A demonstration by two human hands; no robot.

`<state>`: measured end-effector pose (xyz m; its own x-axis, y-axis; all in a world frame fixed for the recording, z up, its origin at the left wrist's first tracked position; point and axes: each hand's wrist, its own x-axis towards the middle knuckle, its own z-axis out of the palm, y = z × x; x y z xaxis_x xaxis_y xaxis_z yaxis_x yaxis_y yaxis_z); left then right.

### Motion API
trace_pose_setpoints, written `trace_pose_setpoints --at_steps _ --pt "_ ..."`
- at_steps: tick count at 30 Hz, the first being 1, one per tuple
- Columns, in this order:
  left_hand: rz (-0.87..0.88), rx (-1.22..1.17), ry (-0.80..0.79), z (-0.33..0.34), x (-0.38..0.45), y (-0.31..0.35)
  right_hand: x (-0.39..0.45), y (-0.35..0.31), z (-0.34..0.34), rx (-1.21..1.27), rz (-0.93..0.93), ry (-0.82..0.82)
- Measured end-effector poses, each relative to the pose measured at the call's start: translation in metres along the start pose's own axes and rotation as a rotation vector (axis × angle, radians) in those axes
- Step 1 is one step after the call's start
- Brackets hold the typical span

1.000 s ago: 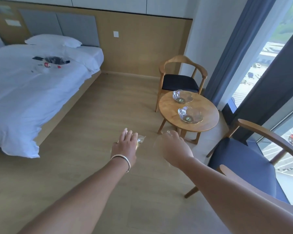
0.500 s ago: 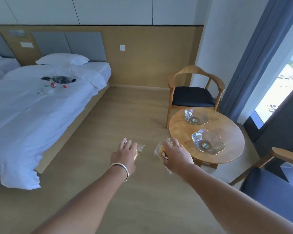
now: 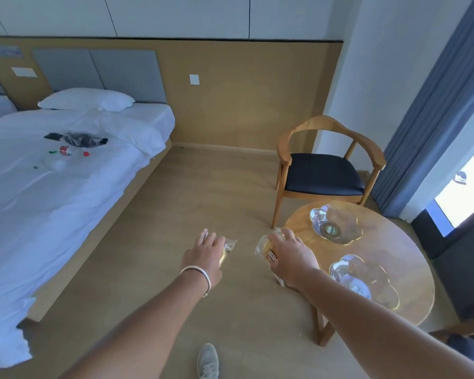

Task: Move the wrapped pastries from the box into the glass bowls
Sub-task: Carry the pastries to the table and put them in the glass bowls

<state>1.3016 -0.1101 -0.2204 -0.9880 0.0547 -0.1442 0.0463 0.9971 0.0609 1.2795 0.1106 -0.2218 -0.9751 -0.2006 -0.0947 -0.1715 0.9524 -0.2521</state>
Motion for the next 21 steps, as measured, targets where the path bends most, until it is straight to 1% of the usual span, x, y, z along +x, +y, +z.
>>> trace_pose_setpoints --at_steps 6,12,16,21 --pt "0.067 -0.020 -0.008 -0.013 0.121 -0.047 0.112 -0.018 0.002 -0.003 0.067 0.002" --pt "0.149 -0.029 0.004 -0.041 0.233 -0.086 0.212 -0.032 -0.013 0.004 0.141 0.030" --pt "0.180 -0.029 -0.010 -0.047 0.294 -0.095 0.260 -0.028 -0.019 0.020 0.176 0.023" --pt "0.221 -0.016 -0.045 -0.042 0.359 -0.089 0.314 -0.007 -0.021 0.034 0.220 -0.002"
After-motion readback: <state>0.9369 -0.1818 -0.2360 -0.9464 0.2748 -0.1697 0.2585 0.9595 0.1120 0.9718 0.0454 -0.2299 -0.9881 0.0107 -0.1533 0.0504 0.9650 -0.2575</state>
